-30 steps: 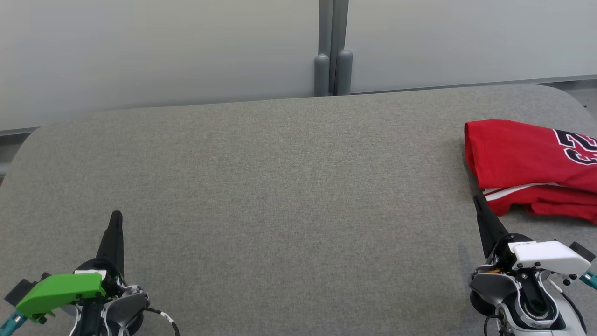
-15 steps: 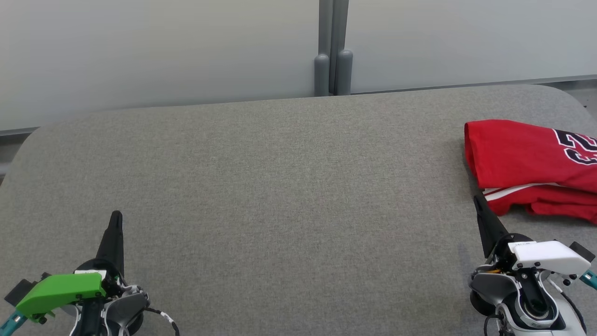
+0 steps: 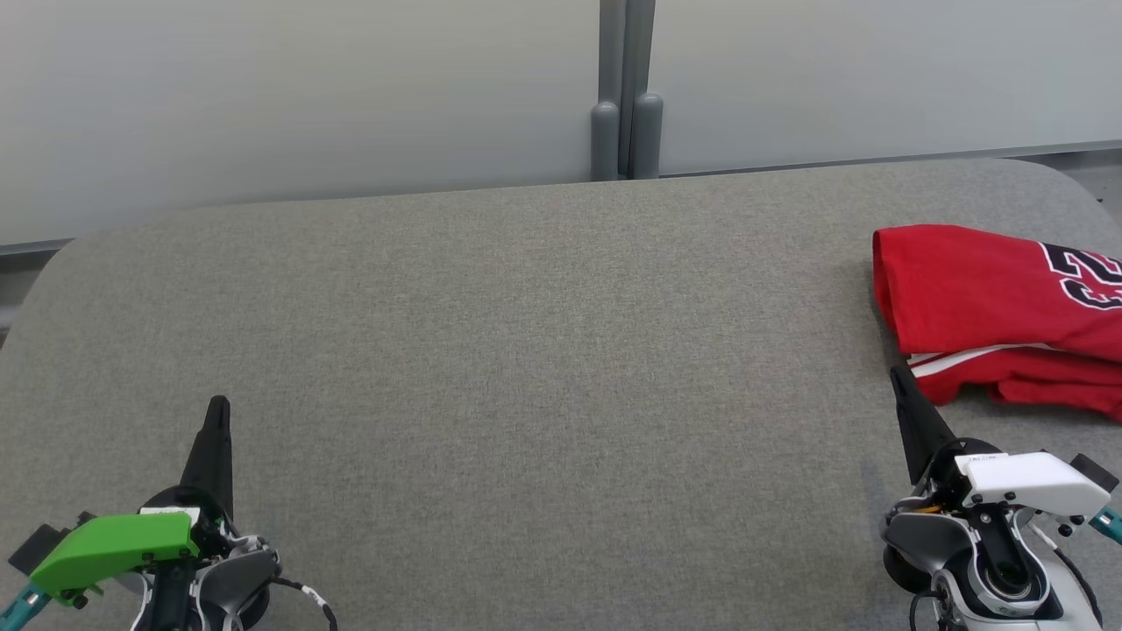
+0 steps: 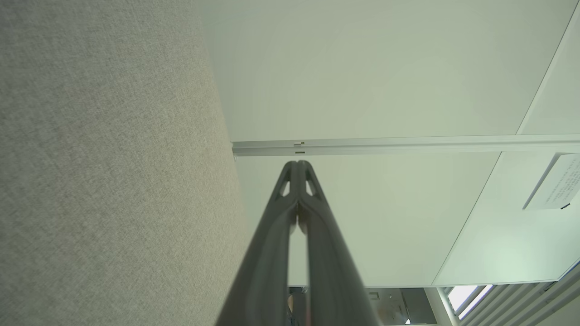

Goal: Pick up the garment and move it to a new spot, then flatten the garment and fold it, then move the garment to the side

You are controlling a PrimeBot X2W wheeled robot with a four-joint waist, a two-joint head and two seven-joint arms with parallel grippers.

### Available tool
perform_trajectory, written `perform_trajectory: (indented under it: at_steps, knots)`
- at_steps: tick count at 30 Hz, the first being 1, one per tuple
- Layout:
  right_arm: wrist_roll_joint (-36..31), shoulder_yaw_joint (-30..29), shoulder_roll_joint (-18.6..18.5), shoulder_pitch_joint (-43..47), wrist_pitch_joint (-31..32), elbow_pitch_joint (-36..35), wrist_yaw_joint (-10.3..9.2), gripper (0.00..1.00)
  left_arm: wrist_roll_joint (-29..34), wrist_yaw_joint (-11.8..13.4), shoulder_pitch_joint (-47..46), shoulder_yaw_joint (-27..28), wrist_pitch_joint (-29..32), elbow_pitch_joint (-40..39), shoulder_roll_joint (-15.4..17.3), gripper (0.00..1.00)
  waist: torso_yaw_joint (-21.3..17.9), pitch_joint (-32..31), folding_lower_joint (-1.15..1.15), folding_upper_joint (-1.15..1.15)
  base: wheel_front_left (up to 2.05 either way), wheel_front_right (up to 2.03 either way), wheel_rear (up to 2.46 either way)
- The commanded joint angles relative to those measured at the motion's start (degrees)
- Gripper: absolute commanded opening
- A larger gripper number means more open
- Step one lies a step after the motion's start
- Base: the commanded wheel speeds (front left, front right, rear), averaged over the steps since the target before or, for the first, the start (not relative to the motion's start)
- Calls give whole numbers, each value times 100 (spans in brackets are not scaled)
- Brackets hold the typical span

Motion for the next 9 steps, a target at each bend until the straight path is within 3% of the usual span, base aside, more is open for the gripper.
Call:
perform_trajectory:
  at_steps: [1, 9]
  knots:
    - [43, 4, -29, -22, 13, -24, 2, 0, 22, -27, -75, 9, 9, -10, 0, 0, 0, 0, 0, 14, 0, 0, 0]
    - [43, 4, -29, -22, 13, -24, 2, 0, 22, -27, -75, 9, 9, -10, -1, 0, 0, 0, 0, 14, 0, 0, 0]
